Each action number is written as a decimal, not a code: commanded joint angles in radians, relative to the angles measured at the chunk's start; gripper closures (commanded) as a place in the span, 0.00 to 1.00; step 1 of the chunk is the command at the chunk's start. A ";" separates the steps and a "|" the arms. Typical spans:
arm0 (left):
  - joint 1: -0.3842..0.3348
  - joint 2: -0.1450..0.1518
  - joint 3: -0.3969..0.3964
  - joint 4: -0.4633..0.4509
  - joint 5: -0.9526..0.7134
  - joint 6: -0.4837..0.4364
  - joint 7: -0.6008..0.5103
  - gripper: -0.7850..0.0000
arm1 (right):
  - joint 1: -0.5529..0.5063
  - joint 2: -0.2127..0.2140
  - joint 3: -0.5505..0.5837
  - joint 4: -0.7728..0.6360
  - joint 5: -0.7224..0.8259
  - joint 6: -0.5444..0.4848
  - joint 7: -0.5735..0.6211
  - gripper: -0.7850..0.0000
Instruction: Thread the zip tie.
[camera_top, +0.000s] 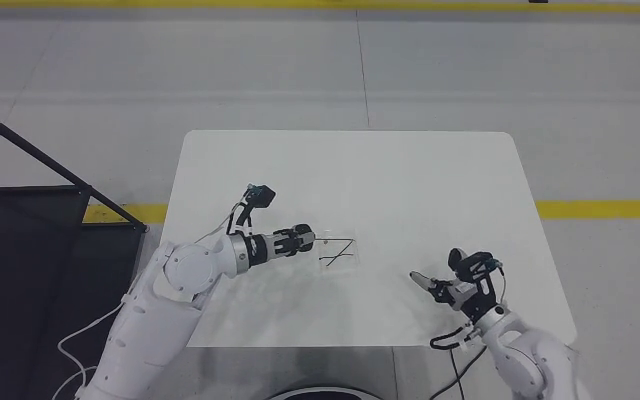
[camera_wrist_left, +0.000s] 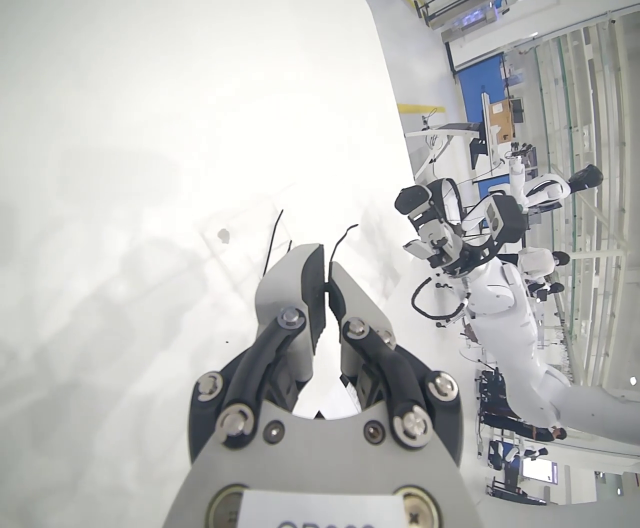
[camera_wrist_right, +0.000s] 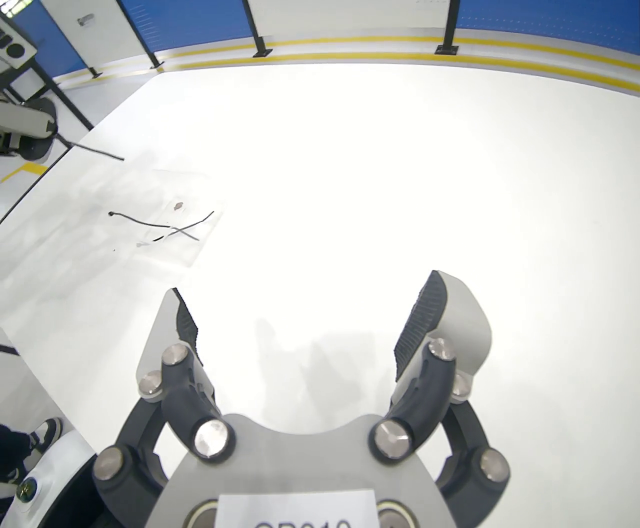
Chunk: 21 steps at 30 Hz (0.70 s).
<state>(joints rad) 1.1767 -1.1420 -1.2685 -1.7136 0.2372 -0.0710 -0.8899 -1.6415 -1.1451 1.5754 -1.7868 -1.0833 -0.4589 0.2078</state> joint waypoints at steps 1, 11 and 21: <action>0.000 0.000 0.001 0.000 0.000 0.000 0.000 1.00 | -0.001 0.000 0.001 0.000 -0.002 0.004 -0.001 0.00; 0.002 -0.002 0.015 -0.002 -0.065 -0.042 0.000 1.00 | 0.013 0.001 -0.023 0.023 0.127 -0.137 -0.005 0.00; -0.011 0.002 0.043 -0.038 -0.058 -0.103 -0.031 1.00 | 0.267 0.043 -0.169 0.252 0.953 -0.472 0.525 0.00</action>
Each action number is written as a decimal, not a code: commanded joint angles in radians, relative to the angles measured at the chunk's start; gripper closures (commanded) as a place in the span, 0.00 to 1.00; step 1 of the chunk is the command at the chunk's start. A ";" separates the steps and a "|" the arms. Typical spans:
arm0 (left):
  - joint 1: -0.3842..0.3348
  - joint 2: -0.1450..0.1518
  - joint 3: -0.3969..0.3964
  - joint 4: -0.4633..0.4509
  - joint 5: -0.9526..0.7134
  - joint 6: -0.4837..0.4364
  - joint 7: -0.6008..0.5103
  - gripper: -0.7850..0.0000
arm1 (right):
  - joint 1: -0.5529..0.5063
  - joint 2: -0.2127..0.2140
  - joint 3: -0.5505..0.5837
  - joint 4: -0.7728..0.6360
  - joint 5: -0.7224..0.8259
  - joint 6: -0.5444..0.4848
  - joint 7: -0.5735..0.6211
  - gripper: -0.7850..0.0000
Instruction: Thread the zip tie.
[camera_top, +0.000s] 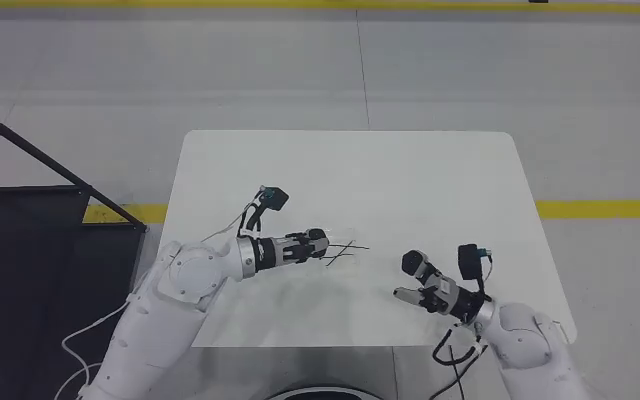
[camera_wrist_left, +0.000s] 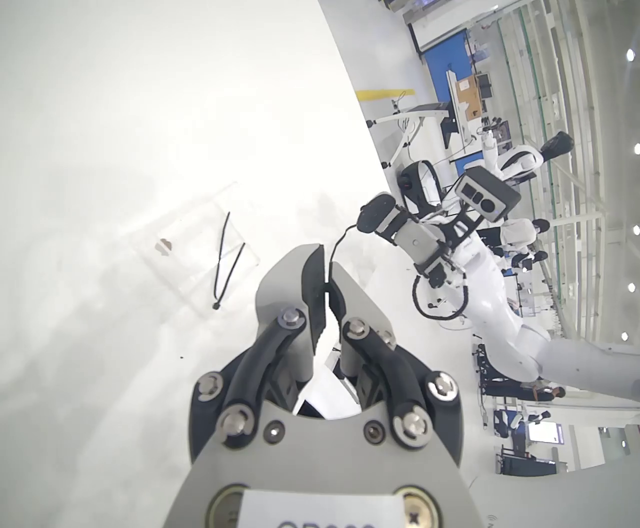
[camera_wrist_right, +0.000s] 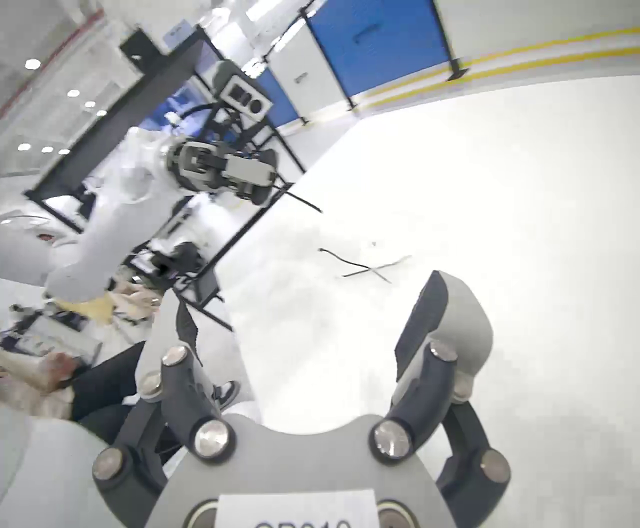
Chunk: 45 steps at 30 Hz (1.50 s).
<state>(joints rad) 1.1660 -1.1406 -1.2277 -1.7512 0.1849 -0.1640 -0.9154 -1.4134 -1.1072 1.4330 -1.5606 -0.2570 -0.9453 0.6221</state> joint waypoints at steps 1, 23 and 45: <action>-0.001 0.001 0.003 0.001 -0.011 -0.014 -0.010 1.00 | 0.073 0.011 -0.050 0.048 0.207 0.031 0.187 0.00; -0.028 0.007 0.051 0.014 -0.015 -0.034 -0.023 1.00 | 0.311 0.099 -0.330 0.184 0.518 0.133 0.386 0.45; -0.027 0.016 0.071 0.008 -0.011 -0.034 -0.019 1.00 | 0.386 0.123 -0.431 0.249 0.582 0.108 0.361 0.85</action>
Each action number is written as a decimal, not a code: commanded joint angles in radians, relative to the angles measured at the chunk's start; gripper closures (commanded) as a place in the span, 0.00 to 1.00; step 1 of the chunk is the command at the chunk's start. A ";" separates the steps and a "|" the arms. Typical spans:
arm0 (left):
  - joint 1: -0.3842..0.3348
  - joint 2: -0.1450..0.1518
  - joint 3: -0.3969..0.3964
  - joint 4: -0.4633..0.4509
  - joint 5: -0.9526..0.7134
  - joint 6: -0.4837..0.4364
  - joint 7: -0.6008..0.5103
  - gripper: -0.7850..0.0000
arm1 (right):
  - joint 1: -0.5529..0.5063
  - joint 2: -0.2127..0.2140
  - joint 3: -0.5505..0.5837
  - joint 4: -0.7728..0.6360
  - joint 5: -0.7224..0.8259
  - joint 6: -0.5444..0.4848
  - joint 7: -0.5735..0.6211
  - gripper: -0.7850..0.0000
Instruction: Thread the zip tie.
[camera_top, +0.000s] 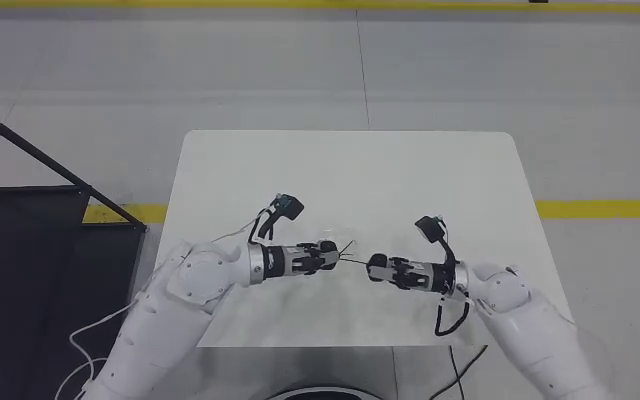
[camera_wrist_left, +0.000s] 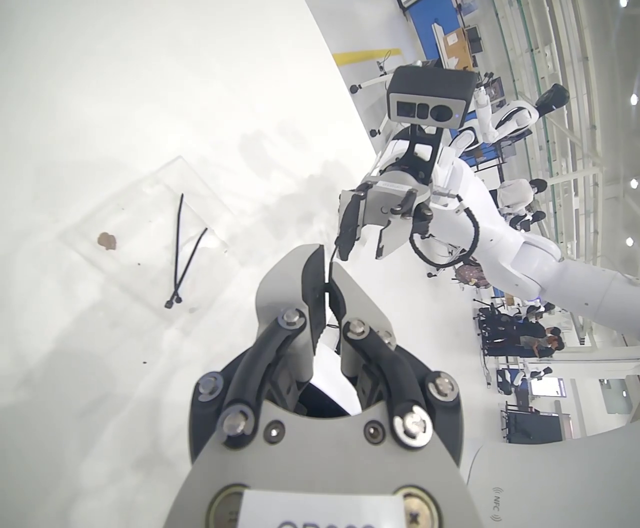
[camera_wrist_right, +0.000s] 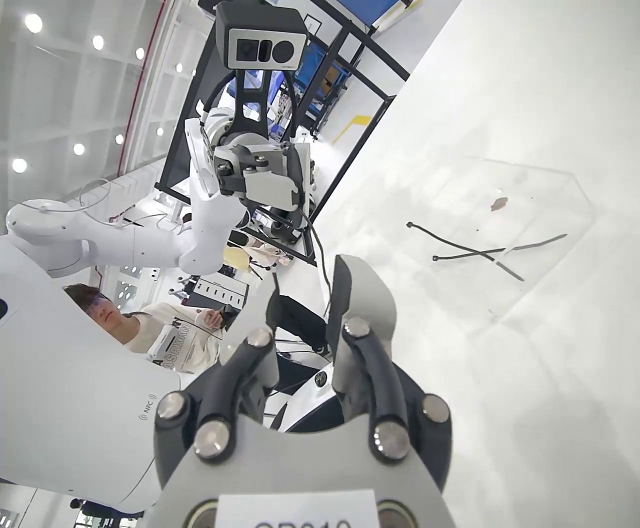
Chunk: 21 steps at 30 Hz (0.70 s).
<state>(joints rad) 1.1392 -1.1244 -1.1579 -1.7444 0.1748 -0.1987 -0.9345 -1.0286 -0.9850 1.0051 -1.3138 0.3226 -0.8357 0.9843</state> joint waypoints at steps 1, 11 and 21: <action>-0.002 0.000 0.002 0.002 -0.002 0.000 0.001 1.00 | 0.003 0.001 -0.006 0.004 0.005 -0.002 -0.002 0.89; -0.007 0.004 0.009 0.007 -0.007 0.001 0.004 1.00 | 0.020 0.010 -0.032 0.015 0.016 -0.008 -0.008 1.00; 0.019 0.000 -0.030 0.020 -0.163 -0.003 0.121 0.00 | 0.020 0.016 -0.035 0.033 0.040 -0.045 -0.045 1.00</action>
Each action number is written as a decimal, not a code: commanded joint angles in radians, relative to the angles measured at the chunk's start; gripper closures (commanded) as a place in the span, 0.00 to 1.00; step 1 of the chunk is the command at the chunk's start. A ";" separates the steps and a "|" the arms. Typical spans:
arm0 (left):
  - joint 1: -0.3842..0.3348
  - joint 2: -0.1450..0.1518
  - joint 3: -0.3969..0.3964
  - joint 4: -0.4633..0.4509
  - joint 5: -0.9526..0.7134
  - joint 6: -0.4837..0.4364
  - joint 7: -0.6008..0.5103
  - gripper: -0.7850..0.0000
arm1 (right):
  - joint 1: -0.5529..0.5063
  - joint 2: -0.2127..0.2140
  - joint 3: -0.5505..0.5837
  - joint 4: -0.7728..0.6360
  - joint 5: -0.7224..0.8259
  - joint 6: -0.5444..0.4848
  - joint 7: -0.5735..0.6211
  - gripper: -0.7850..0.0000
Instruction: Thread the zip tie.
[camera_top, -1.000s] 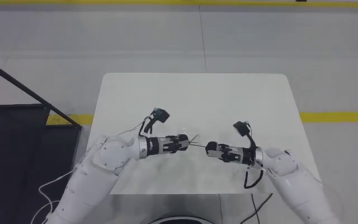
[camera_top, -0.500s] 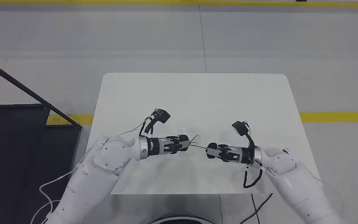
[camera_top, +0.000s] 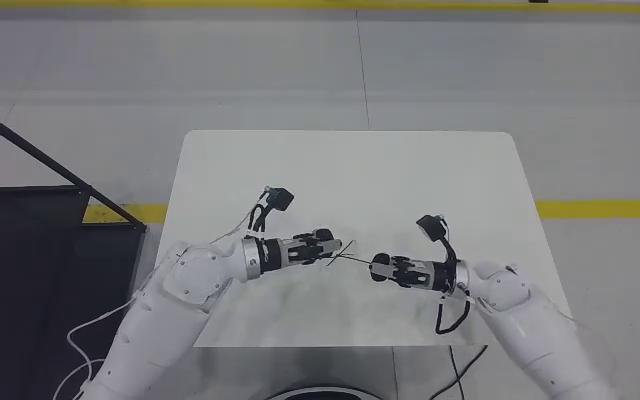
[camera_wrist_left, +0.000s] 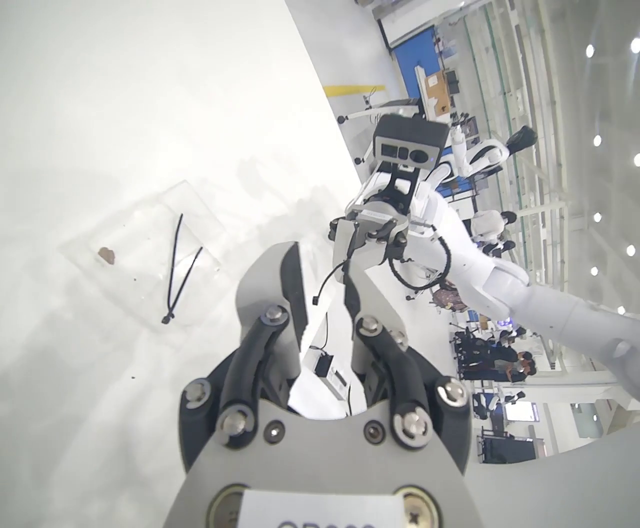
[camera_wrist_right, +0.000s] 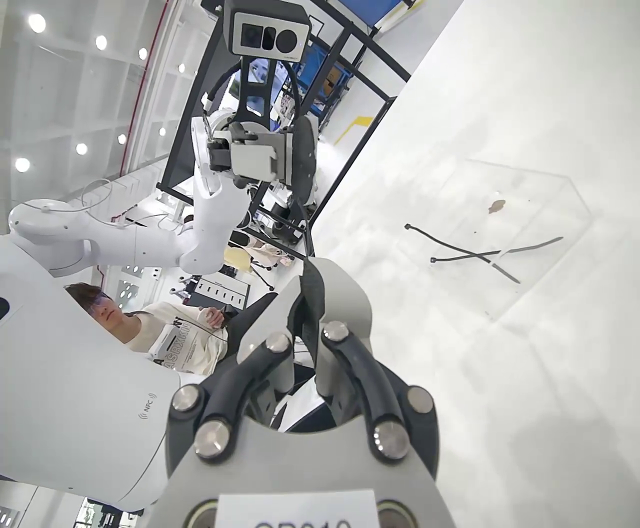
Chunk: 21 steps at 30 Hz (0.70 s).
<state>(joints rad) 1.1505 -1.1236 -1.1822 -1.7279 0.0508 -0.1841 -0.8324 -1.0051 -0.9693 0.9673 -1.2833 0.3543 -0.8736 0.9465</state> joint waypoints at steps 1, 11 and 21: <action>0.014 -0.002 -0.017 0.012 -0.064 -0.031 0.046 0.00 | -0.007 0.001 0.006 0.006 0.017 -0.015 -0.015 1.00; 0.081 -0.008 -0.019 0.031 -0.123 -0.119 0.180 0.00 | -0.058 0.003 0.050 -0.003 0.026 -0.062 -0.107 1.00; 0.081 -0.008 -0.019 0.031 -0.123 -0.119 0.180 0.00 | -0.064 0.002 0.052 -0.009 0.019 -0.046 -0.126 0.84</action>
<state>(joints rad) 1.2311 -1.1317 -1.2014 -1.6965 -0.0719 -0.3030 -0.6525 -1.0647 -0.9668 1.0176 -1.2880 0.3790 -0.9332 0.8364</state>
